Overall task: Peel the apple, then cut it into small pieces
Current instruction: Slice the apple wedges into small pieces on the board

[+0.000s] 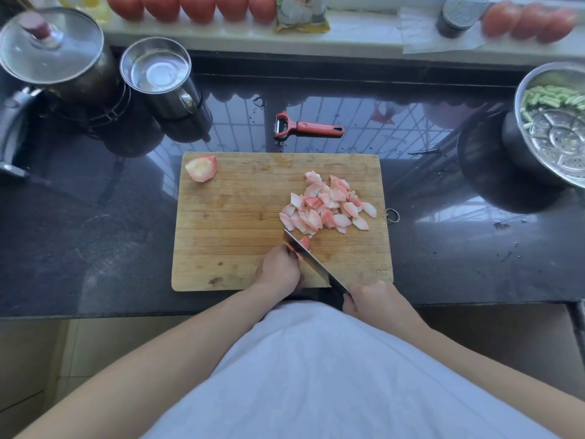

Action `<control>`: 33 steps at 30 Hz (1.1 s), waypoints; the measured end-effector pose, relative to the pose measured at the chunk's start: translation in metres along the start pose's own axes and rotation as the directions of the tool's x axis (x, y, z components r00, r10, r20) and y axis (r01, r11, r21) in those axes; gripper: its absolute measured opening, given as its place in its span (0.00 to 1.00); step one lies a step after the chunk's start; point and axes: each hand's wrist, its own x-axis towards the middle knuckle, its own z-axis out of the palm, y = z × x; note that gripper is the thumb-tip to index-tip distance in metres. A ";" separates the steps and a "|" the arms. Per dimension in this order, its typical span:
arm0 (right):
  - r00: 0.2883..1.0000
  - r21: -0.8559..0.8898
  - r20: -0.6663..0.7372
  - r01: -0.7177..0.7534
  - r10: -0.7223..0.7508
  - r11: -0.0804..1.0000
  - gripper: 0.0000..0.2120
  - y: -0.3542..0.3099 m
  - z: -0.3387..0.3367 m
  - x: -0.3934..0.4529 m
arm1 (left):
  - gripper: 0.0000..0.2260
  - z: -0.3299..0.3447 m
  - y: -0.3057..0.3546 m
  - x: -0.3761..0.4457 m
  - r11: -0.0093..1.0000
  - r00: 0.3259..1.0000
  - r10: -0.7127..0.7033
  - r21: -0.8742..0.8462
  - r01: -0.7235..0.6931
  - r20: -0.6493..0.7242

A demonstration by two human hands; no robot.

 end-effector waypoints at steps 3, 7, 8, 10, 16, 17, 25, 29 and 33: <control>0.999 -0.044 0.018 -0.032 0.032 0.999 0.14 0.006 0.002 -0.003 | 0.18 0.001 -0.001 0.002 1.000 1.000 0.009 -0.007 -0.009 -0.018; 0.997 -0.076 0.067 -0.020 0.025 0.997 0.16 0.006 0.000 -0.002 | 0.19 0.001 0.002 -0.001 1.000 1.000 0.006 -0.013 -0.007 -0.026; 0.998 -0.049 0.060 -0.013 0.016 0.999 0.16 0.003 -0.002 0.000 | 0.18 0.001 0.003 -0.001 1.000 1.000 0.003 -0.003 -0.003 -0.028; 0.999 0.006 0.040 0.001 -0.001 1.000 0.14 -0.005 -0.006 0.005 | 0.17 0.000 0.003 0.000 0.999 0.999 0.007 0.045 -0.006 -0.041; 1.000 0.032 0.001 0.020 -0.020 0.999 0.11 -0.019 -0.003 0.023 | 0.15 0.001 -0.002 0.005 0.995 0.999 0.029 0.092 -0.027 -0.022; 1.000 0.031 -0.008 0.021 -0.021 0.999 0.10 -0.019 -0.001 0.025 | 0.15 0.002 -0.002 0.006 0.994 0.999 0.042 0.101 -0.040 -0.018; 0.997 0.107 -0.075 0.027 -0.019 0.994 0.10 -0.031 -0.001 0.048 | 0.13 0.002 0.003 0.005 0.998 0.999 0.008 0.056 -0.006 -0.033; 0.990 0.144 -0.139 0.029 -0.009 0.989 0.11 -0.042 -0.004 0.063 | 0.11 0.000 0.006 0.004 0.998 1.000 -0.015 0.056 0.017 -0.026; 0.986 0.234 -0.166 0.034 0.005 0.972 0.13 -0.037 -0.008 0.061 | 0.11 -0.006 0.005 -0.005 0.995 0.998 -0.051 -0.085 0.049 -0.026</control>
